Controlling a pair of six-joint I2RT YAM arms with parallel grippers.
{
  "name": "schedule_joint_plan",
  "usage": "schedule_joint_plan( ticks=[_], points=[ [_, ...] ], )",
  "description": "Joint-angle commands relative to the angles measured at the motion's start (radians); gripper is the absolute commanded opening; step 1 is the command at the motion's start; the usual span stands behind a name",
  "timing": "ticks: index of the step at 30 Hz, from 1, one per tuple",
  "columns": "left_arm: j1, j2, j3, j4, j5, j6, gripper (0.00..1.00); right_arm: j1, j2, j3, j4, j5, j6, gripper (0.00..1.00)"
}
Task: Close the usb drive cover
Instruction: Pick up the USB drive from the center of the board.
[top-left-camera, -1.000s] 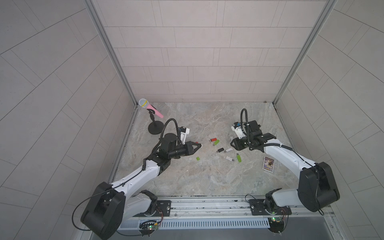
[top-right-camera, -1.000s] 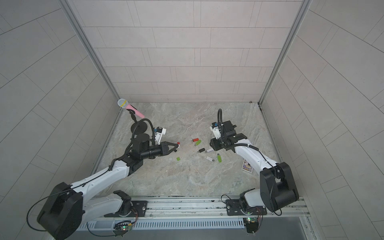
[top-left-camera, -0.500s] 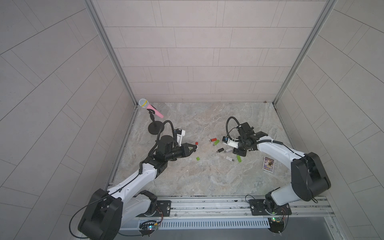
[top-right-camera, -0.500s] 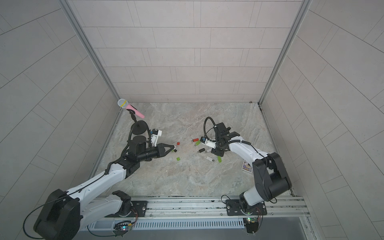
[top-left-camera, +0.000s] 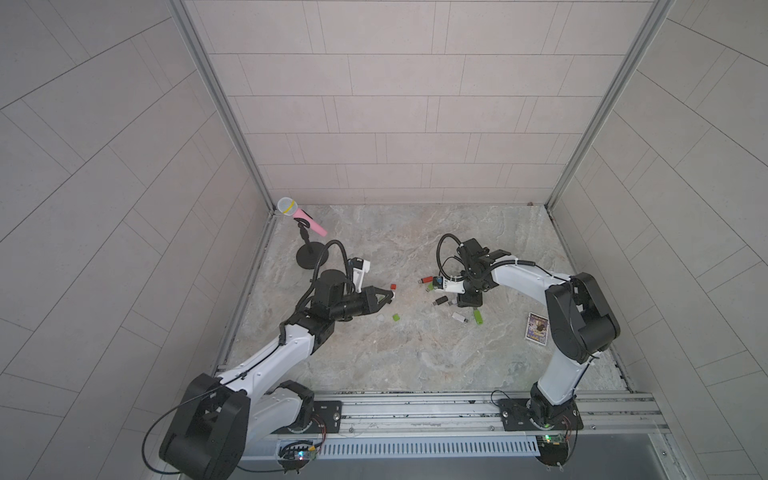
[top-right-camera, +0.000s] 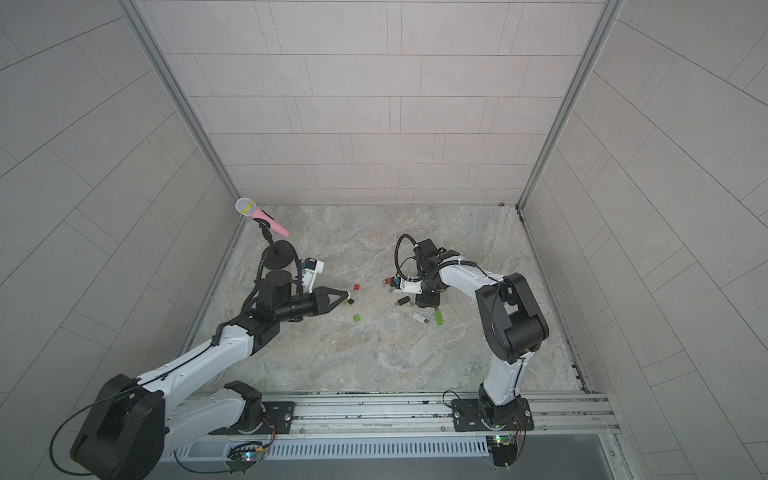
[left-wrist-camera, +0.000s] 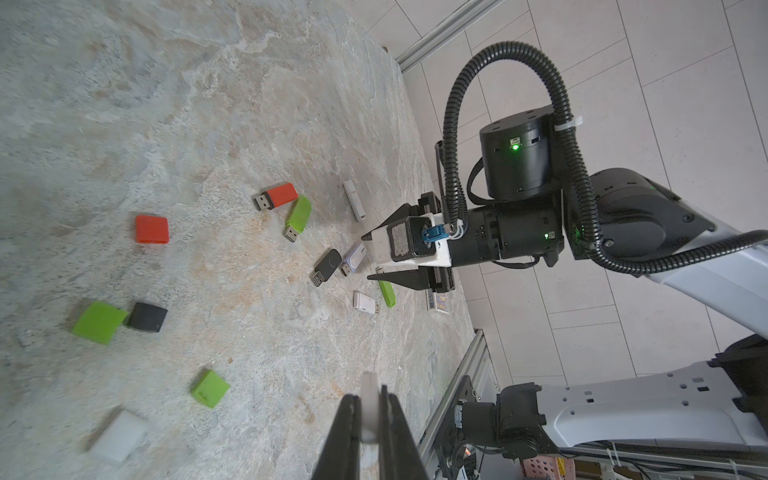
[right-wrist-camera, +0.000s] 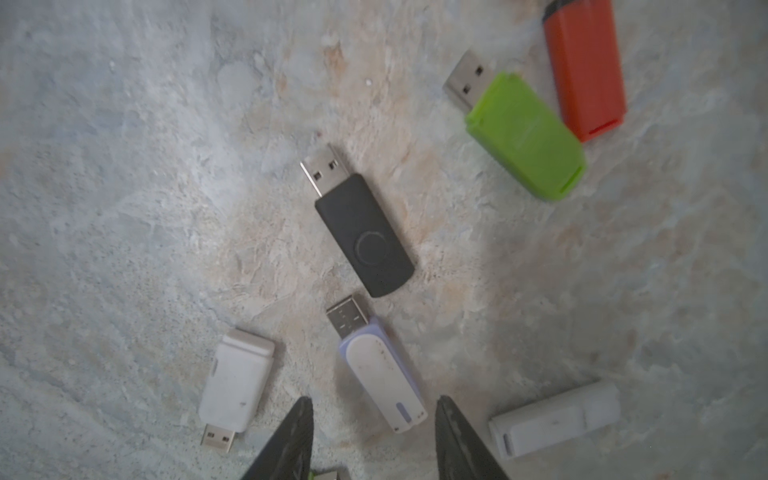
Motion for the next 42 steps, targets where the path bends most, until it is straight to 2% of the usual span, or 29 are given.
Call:
schedule_joint_plan(
  ticks=[1,8,12,19,29,35,37,42],
  points=[
    [0.008,0.007,0.002,0.021,0.024,0.014,0.04,0.013,0.031,0.026,-0.051,-0.02,-0.034,0.49],
    [0.011,0.009,0.001,0.023,0.03,0.014,0.04,0.021,0.09,0.053,-0.052,0.001,-0.009,0.46],
    [0.013,0.007,-0.002,0.021,0.03,0.014,0.04,0.02,0.106,0.039,-0.057,0.029,0.044,0.41],
    [0.015,0.007,-0.002,0.021,0.03,0.014,0.04,-0.019,0.09,-0.017,-0.073,0.001,0.103,0.28],
    [0.016,0.015,-0.004,0.021,0.029,0.014,0.04,-0.007,0.139,0.017,-0.077,0.015,0.12,0.28],
    [0.017,0.019,-0.001,0.021,0.033,0.014,0.04,-0.005,0.14,0.016,-0.065,-0.011,0.122,0.23],
    [0.018,0.019,-0.001,0.02,0.033,0.014,0.04,0.002,0.147,0.02,-0.067,-0.019,0.122,0.18],
    [0.018,0.015,-0.001,0.013,0.035,0.014,0.04,0.008,0.137,0.023,-0.068,-0.01,0.157,0.15]
  ],
)
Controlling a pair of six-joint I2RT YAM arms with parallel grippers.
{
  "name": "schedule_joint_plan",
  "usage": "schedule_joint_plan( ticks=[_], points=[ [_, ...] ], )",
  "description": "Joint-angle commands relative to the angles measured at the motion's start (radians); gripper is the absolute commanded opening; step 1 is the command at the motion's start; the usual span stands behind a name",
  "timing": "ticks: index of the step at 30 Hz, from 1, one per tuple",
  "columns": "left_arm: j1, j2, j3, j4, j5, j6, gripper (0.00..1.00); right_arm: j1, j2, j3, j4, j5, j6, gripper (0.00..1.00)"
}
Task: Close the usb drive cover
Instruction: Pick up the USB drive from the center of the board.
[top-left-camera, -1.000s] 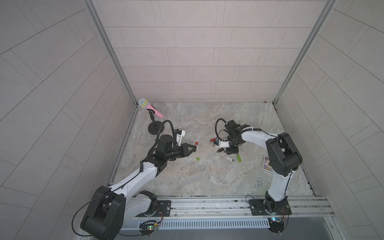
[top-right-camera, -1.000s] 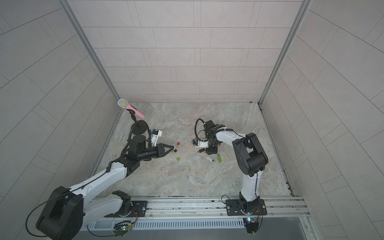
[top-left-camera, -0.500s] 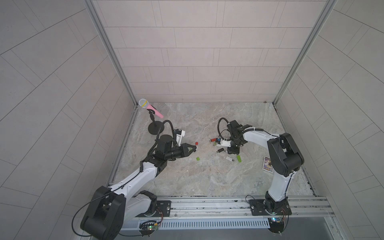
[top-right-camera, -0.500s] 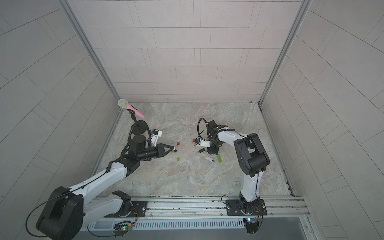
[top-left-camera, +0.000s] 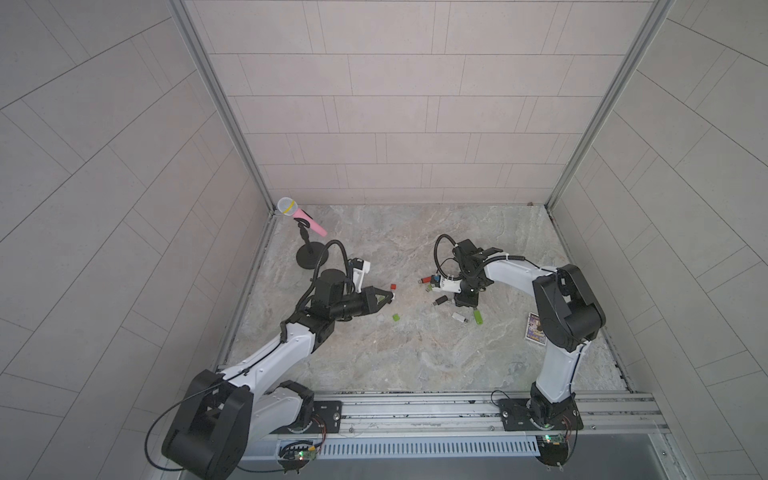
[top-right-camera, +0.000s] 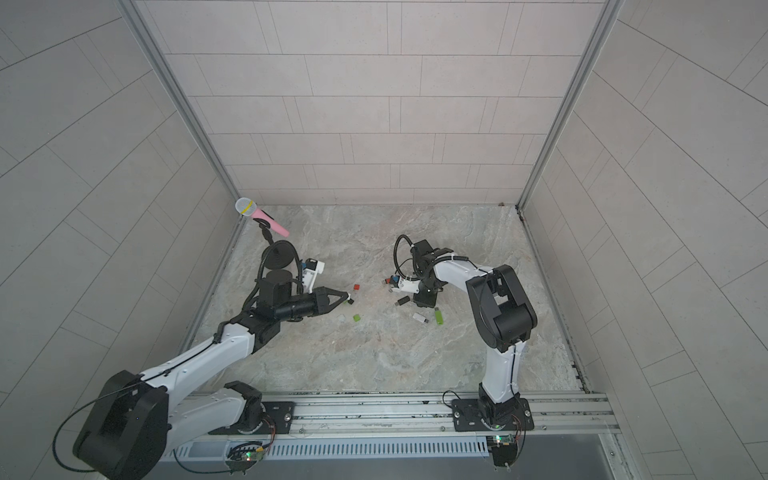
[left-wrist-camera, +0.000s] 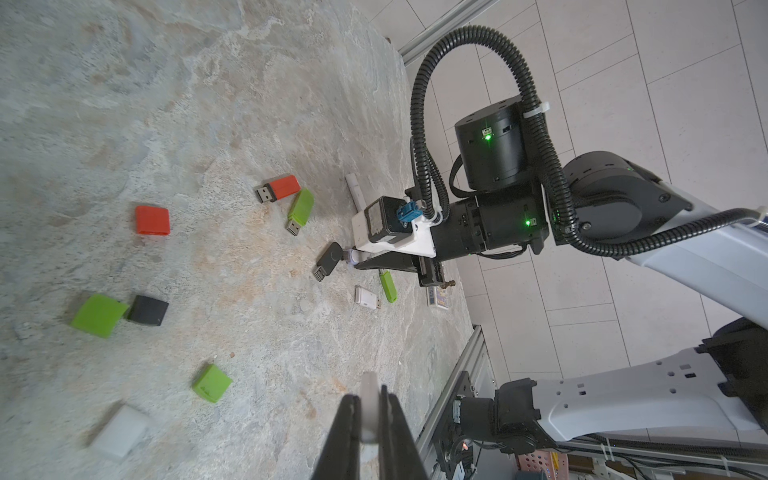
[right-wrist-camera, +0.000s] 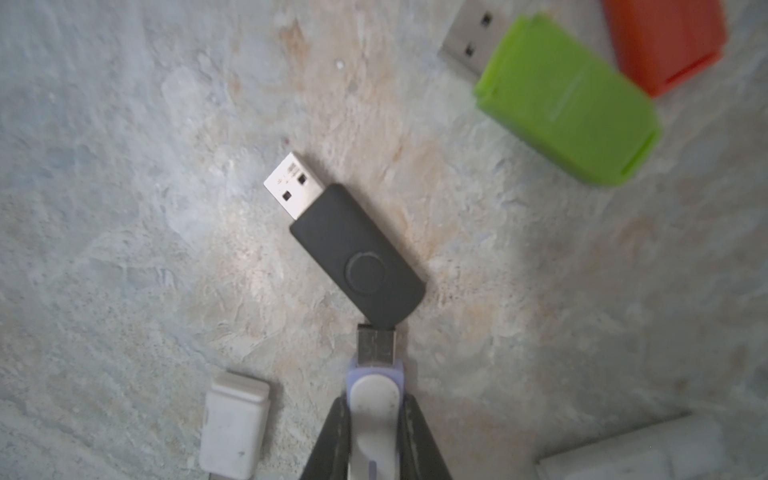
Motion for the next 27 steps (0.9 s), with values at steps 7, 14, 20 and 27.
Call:
schedule_joint_plan(
  ticks=[7,14,20,27],
  points=[
    [0.006,0.007,0.011,0.01,0.029,0.014,0.04,0.007,-0.09,-0.058,0.009,0.05,0.086,0.14],
    [0.006,0.029,0.032,0.009,0.056,0.014,0.04,0.003,-0.343,-0.147,0.089,0.021,0.155,0.15],
    [0.005,0.049,0.061,0.015,0.095,-0.019,0.04,0.024,-0.594,-0.288,0.199,-0.108,0.207,0.17],
    [0.0,0.076,0.083,0.094,0.162,-0.063,0.04,0.108,-0.841,-0.441,0.335,-0.168,0.242,0.19]
  ],
)
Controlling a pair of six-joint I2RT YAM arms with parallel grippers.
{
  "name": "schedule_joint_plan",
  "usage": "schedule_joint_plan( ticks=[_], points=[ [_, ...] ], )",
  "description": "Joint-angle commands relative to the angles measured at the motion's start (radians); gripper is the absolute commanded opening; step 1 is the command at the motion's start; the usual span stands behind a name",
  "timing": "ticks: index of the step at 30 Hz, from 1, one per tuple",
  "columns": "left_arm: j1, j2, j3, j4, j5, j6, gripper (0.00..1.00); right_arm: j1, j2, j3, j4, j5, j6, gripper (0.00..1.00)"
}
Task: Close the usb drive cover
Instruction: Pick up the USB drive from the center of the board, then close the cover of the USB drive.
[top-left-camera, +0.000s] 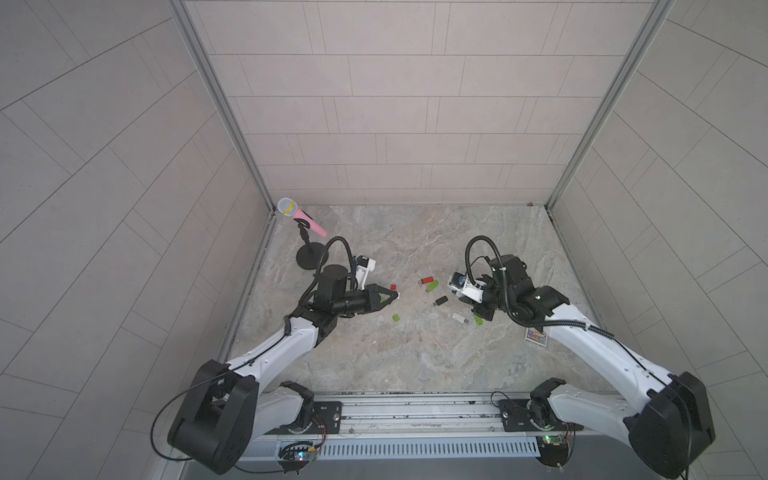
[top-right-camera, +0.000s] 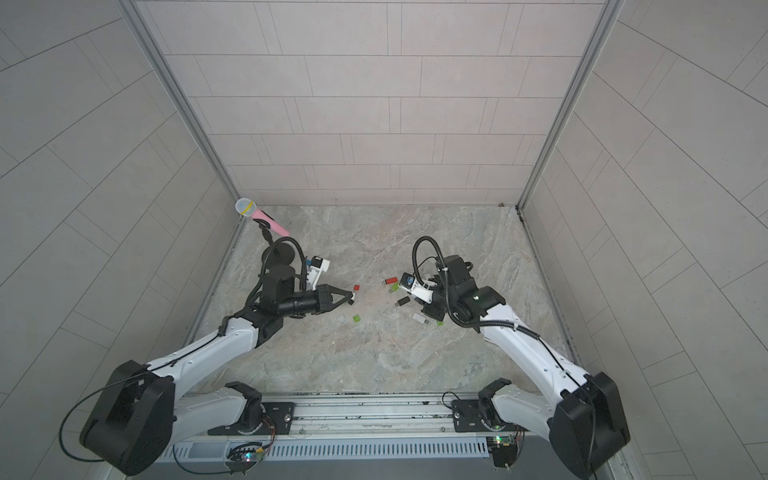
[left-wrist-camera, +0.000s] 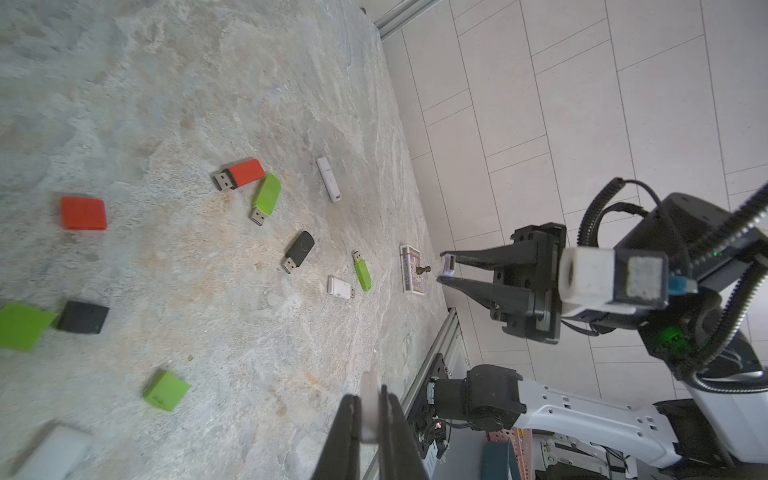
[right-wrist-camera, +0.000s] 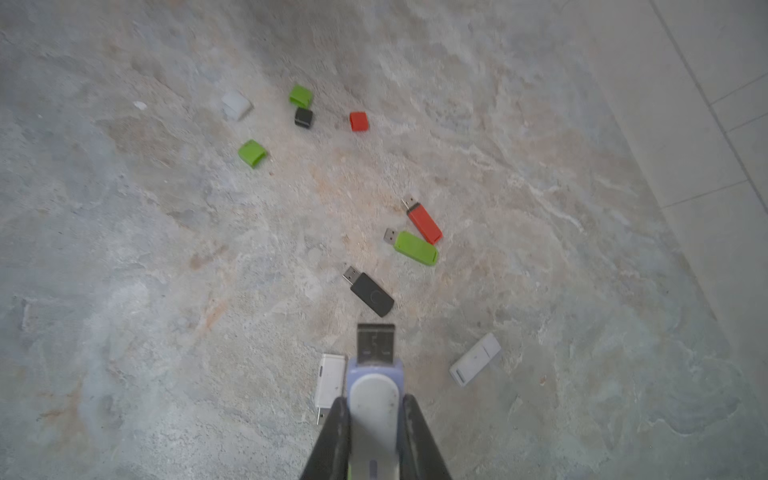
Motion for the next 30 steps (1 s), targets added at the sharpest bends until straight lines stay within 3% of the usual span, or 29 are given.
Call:
schedule_joint_plan(
  ticks=[1,9,30],
  points=[
    [-0.001,0.013,0.037,0.078,0.058,-0.031,0.04,0.042,-0.053,-0.033,0.072,-0.05,0.033,0.19],
    [-0.029,0.029,0.064,0.11,0.059,-0.052,0.04,0.169,-0.043,-0.041,0.124,0.064,0.071,0.2],
    [-0.124,0.081,0.1,0.113,0.022,-0.037,0.04,0.294,0.096,0.045,0.202,0.215,0.14,0.2]
  ],
)
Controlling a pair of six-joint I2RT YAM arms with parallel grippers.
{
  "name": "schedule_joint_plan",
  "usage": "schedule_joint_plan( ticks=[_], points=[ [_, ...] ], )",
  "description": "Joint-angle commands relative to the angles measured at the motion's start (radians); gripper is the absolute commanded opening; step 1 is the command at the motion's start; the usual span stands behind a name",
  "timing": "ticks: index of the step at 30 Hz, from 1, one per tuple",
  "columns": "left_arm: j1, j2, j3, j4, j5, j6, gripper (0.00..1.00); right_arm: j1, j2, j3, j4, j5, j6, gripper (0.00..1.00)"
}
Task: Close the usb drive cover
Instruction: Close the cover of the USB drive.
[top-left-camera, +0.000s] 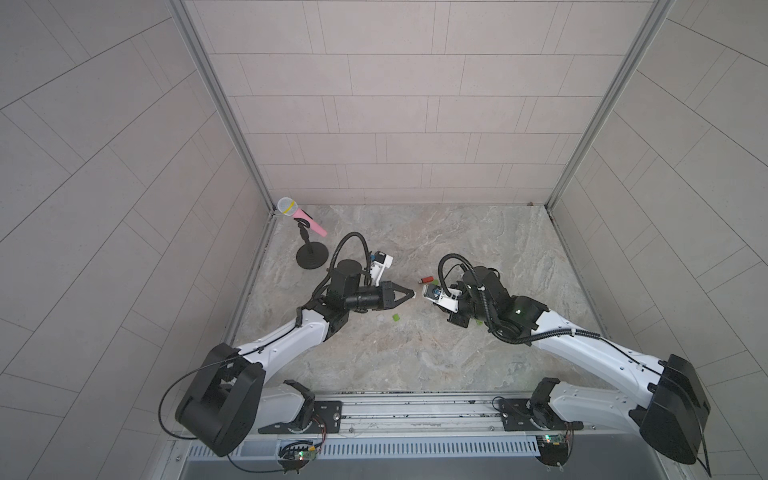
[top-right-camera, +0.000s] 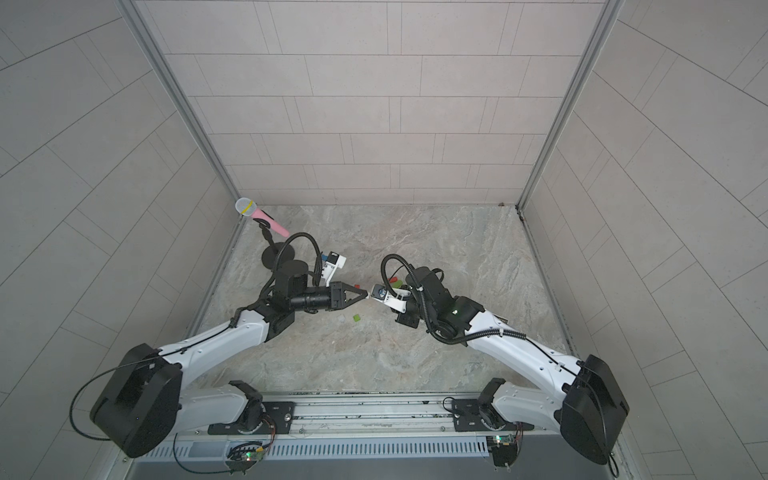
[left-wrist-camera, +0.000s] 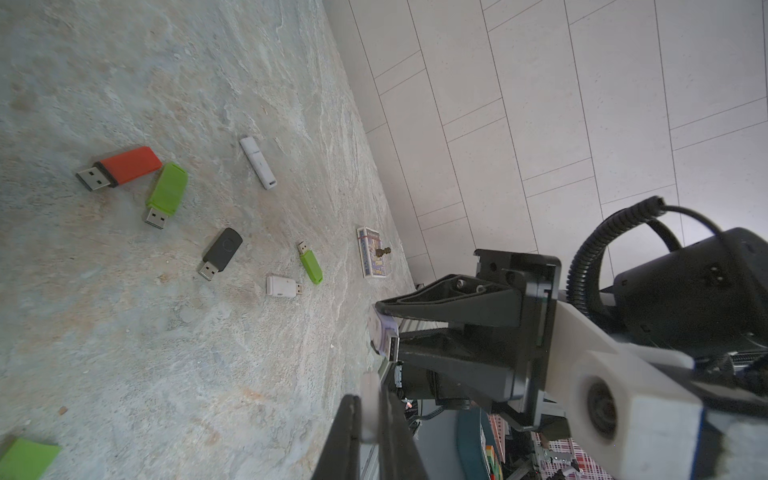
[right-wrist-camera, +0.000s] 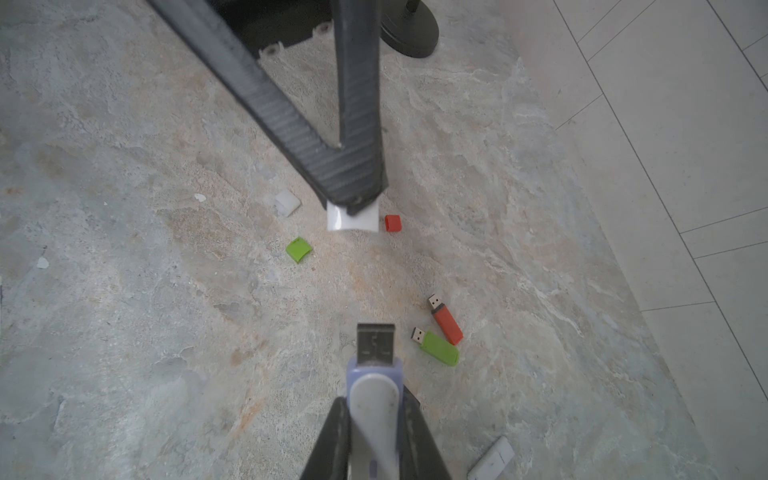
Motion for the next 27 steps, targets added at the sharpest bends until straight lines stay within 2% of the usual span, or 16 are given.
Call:
schedule_joint_plan(
  ticks=[1,27],
  points=[
    [-0.006,0.004,0.029,0.038,-0.002,0.007,0.04,0.015,0.017,0.029,0.019,0.033,0.025,0.2],
    [-0.013,0.023,0.014,0.045,-0.014,0.007,0.04,0.077,0.093,0.069,0.087,0.061,0.037,0.2]
  ],
)
